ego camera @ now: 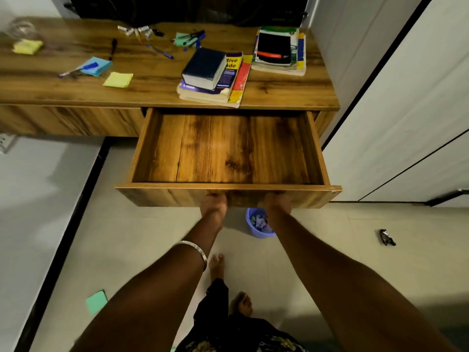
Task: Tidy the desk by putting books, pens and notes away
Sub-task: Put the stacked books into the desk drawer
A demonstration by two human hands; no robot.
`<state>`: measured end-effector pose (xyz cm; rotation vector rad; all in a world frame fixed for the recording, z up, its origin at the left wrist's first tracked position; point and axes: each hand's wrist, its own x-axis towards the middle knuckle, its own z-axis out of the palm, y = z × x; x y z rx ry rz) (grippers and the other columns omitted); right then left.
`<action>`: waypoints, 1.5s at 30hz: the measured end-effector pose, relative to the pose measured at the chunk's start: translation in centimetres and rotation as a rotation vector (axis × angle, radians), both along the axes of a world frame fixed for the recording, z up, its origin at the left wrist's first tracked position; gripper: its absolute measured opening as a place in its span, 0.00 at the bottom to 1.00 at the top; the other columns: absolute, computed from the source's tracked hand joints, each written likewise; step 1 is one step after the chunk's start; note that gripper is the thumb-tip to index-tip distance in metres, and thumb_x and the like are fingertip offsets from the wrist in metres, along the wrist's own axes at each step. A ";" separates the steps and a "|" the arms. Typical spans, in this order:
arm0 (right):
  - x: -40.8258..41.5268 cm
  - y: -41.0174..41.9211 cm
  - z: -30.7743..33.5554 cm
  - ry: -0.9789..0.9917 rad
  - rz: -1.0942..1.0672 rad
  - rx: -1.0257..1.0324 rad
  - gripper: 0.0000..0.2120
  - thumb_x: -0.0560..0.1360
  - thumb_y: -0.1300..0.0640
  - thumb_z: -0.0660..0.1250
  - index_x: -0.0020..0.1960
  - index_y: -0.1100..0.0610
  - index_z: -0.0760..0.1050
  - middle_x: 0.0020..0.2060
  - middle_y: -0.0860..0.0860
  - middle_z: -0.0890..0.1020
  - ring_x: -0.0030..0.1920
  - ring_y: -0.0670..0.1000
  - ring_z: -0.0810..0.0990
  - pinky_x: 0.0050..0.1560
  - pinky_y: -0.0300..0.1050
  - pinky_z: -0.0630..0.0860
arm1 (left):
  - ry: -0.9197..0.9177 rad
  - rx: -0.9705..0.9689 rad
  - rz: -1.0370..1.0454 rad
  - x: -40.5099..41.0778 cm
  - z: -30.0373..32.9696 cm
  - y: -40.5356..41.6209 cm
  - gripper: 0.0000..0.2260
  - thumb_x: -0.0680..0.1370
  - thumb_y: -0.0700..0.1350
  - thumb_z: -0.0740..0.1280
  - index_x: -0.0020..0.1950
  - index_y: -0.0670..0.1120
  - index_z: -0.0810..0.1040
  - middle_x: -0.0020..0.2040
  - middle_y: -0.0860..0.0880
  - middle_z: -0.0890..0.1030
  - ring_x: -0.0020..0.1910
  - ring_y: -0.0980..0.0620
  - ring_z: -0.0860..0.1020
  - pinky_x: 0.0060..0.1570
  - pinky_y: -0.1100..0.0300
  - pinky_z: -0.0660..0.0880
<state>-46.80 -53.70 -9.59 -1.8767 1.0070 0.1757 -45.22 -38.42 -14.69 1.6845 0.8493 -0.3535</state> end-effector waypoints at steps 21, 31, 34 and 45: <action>5.8 -0.3 15.1 -0.219 0.249 -0.166 0.16 0.75 0.50 0.65 0.53 0.62 0.77 0.54 0.57 0.81 0.52 0.56 0.80 0.44 0.43 0.72 | -0.312 0.121 -0.106 6.5 15.6 1.8 0.10 0.71 0.52 0.64 0.36 0.46 0.77 0.45 0.42 0.84 0.48 0.41 0.82 0.50 0.48 0.79; 13.2 -1.1 16.2 -0.235 0.384 -0.213 0.23 0.74 0.42 0.64 0.61 0.57 0.77 0.59 0.57 0.80 0.60 0.59 0.77 0.58 0.49 0.73 | -0.389 0.226 -0.169 14.4 20.1 3.7 0.14 0.77 0.51 0.64 0.56 0.43 0.78 0.54 0.46 0.80 0.54 0.43 0.78 0.54 0.54 0.74; 16.4 -0.3 16.2 -0.201 0.393 -0.204 0.23 0.74 0.42 0.65 0.59 0.59 0.76 0.58 0.57 0.80 0.57 0.58 0.78 0.53 0.48 0.73 | -0.397 0.273 -0.177 17.9 20.4 4.8 0.13 0.77 0.50 0.65 0.54 0.41 0.78 0.52 0.44 0.81 0.53 0.42 0.78 0.53 0.53 0.74; 27.5 5.4 15.4 -0.189 0.376 -0.120 0.30 0.75 0.42 0.66 0.67 0.64 0.70 0.67 0.61 0.74 0.66 0.60 0.73 0.61 0.49 0.70 | -0.332 0.357 -0.263 30.2 19.8 11.5 0.16 0.76 0.53 0.64 0.56 0.42 0.79 0.56 0.42 0.82 0.56 0.42 0.78 0.56 0.54 0.74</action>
